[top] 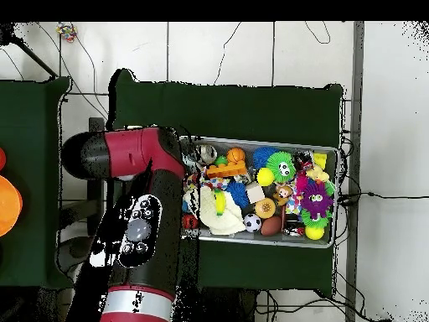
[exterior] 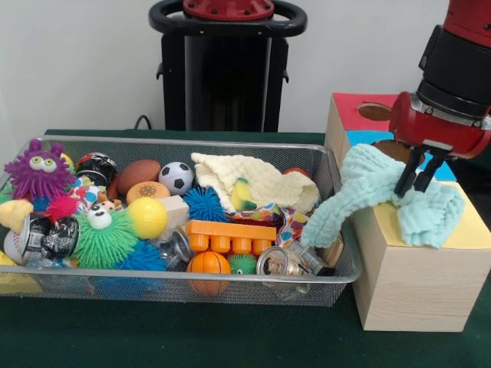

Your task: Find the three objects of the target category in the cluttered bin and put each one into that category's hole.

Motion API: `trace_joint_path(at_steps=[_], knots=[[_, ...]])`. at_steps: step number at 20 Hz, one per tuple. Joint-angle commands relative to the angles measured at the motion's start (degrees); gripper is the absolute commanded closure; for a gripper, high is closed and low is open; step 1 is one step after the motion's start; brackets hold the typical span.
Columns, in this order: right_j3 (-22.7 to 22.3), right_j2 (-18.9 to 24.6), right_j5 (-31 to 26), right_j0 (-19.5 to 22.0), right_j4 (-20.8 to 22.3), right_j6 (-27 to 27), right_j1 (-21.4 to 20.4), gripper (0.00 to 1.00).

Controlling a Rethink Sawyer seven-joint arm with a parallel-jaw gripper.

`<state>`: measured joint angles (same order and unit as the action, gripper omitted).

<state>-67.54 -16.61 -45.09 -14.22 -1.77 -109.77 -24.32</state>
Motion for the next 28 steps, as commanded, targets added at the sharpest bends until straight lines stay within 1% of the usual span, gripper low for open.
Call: trace_joint_path(at_steps=[1, 5, 7, 12, 14, 17, 21, 24, 28], knots=[[-9.4, 5.6, 0.6, 2.9, -0.5, -3.7, -3.3, 1.0], [-15.3, 8.1, 2.4, 5.6, -1.5, -0.5, -7.9, 1.0], [-18.1, 9.2, 3.9, 7.1, -1.2, 1.0, -9.5, 1.0], [-24.4, 10.9, 11.9, 10.1, 1.9, 1.2, -11.2, 1.0], [-27.0, 11.1, 14.5, 10.9, 3.0, 1.0, -12.3, 1.0], [-30.0, 12.1, 16.8, 12.8, 4.1, 1.9, -13.9, 1.0], [-33.0, 14.7, 17.9, 17.0, 5.5, 5.0, -15.8, 1.0], [-34.0, 17.1, 18.2, 20.9, 7.2, 7.9, -16.7, 1.0], [-34.4, 20.2, 17.5, 25.6, 9.5, 10.5, -17.4, 1.0]])
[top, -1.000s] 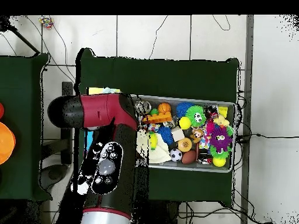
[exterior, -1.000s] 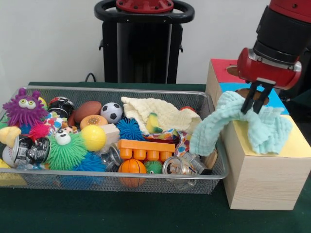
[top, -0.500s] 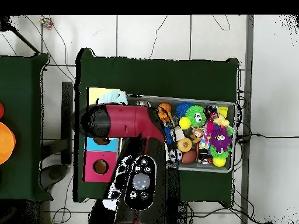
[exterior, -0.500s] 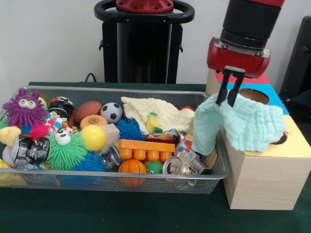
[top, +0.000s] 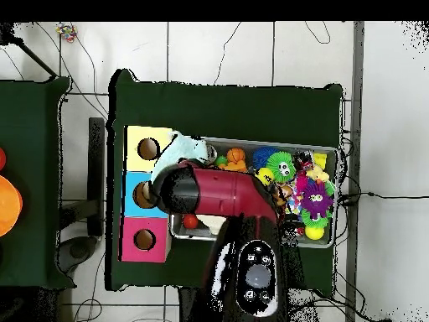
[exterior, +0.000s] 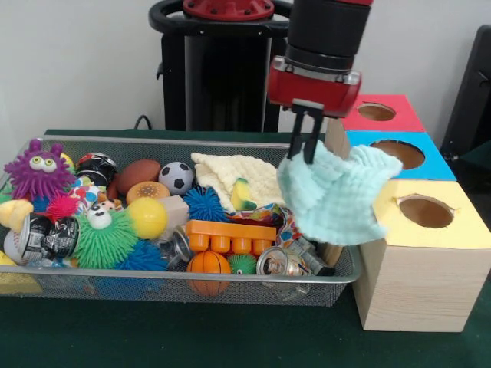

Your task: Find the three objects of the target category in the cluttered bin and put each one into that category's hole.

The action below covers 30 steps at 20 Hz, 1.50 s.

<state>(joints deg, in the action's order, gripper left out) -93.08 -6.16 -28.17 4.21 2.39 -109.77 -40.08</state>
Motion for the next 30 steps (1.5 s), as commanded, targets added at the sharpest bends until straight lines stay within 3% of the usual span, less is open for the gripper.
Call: trace_joint_path(at_steps=[1, 14, 21, 30], knots=[[-9.1, 10.5, 0.3, 8.2, 6.0, 10.7, -1.9, 1.0], [-11.6, 17.3, -0.4, 17.2, 13.6, 11.7, -4.6, 1.0], [-14.2, 24.5, 0.5, 24.9, 15.2, 12.4, -3.6, 1.0], [-14.3, 28.3, 0.7, 27.7, 18.8, 9.9, -2.1, 1.0]])
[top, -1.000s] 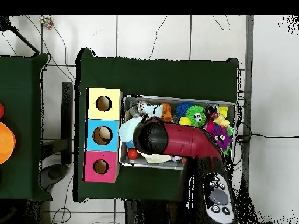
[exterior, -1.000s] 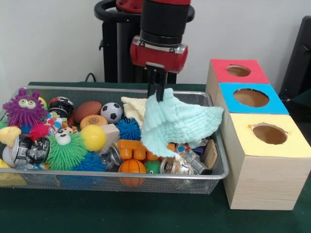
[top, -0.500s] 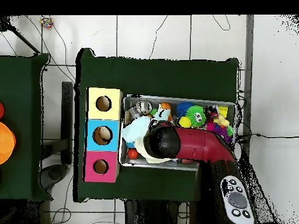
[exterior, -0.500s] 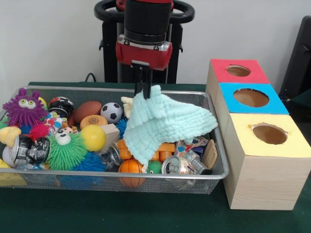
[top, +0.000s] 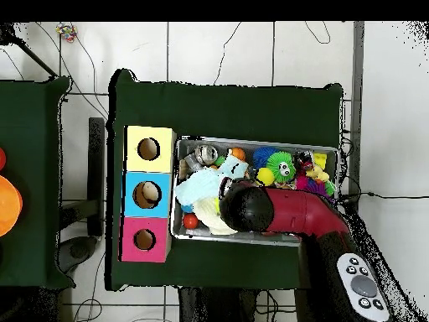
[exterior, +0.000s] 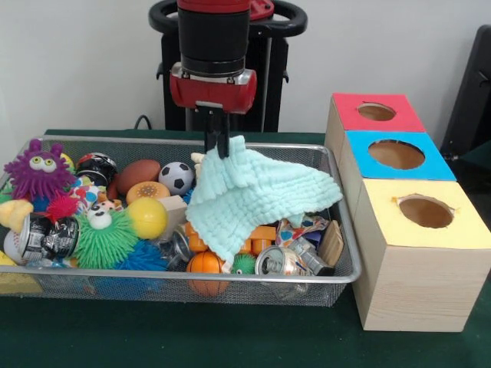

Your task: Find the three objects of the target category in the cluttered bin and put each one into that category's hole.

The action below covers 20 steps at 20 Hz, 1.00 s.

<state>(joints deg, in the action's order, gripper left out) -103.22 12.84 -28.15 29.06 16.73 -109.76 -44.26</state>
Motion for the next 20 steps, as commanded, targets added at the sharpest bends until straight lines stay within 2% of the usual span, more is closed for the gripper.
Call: trace_joint_path(at_steps=[1, 5, 8, 10, 13, 15, 17, 20], knots=[[-4.2, 9.8, 0.1, 3.3, 4.5, 9.9, 1.9, 1.0], [-6.2, 12.1, -2.0, 5.6, 4.5, 10.6, -0.5, 1.0], [-7.7, 14.4, -1.5, 8.6, 5.1, 11.6, -0.3, 1.0], [-9.2, 15.6, 0.1, 10.5, 6.4, 11.9, -0.2, 1.0], [-13.5, 16.1, 5.0, 12.9, 9.6, 10.1, -2.7, 1.0], [-14.9, 16.9, 5.8, 14.3, 11.0, 9.8, -3.4, 1.0], [-15.2, 19.1, 5.2, 16.6, 11.3, 10.5, -2.0, 1.0], [-15.2, 23.7, 2.2, 22.8, 8.9, 12.1, 3.7, 1.0]])
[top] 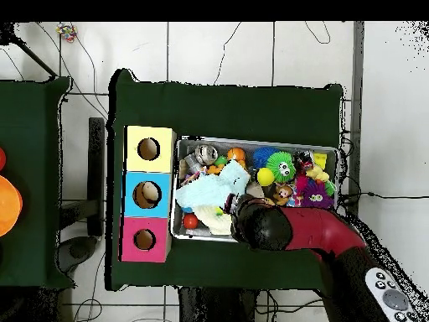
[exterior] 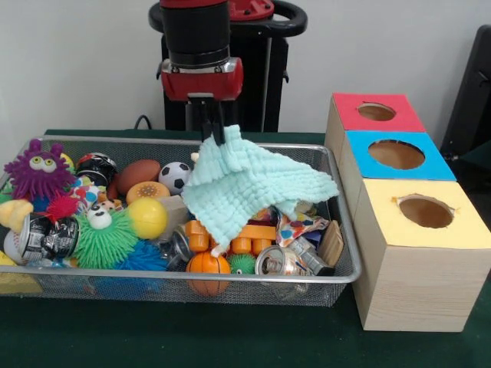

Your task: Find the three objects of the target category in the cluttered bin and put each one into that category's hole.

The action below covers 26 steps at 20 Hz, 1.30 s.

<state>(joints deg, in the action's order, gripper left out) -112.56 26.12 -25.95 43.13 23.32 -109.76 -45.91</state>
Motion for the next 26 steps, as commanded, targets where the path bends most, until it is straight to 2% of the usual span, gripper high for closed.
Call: trace_joint_path(at_steps=[1, 5, 11, 14, 21, 26], knots=[[-6.0, 11.8, -0.8, 10.5, 2.2, 12.9, 5.6, 1.0], [-6.3, 14.7, -7.3, 16.2, 2.2, 16.9, 0.9, 1.0], [-3.3, 16.5, -12.1, 20.4, 5.0, 20.1, 0.8, 1.0], [-1.4, 16.6, -14.8, 19.9, 6.8, 21.1, -1.6, 1.0], [-0.6, 18.4, -16.9, 19.0, 7.9, 18.4, -2.7, 1.0], [0.6, 13.9, -15.1, 11.1, 13.4, 9.6, -4.9, 1.0]])
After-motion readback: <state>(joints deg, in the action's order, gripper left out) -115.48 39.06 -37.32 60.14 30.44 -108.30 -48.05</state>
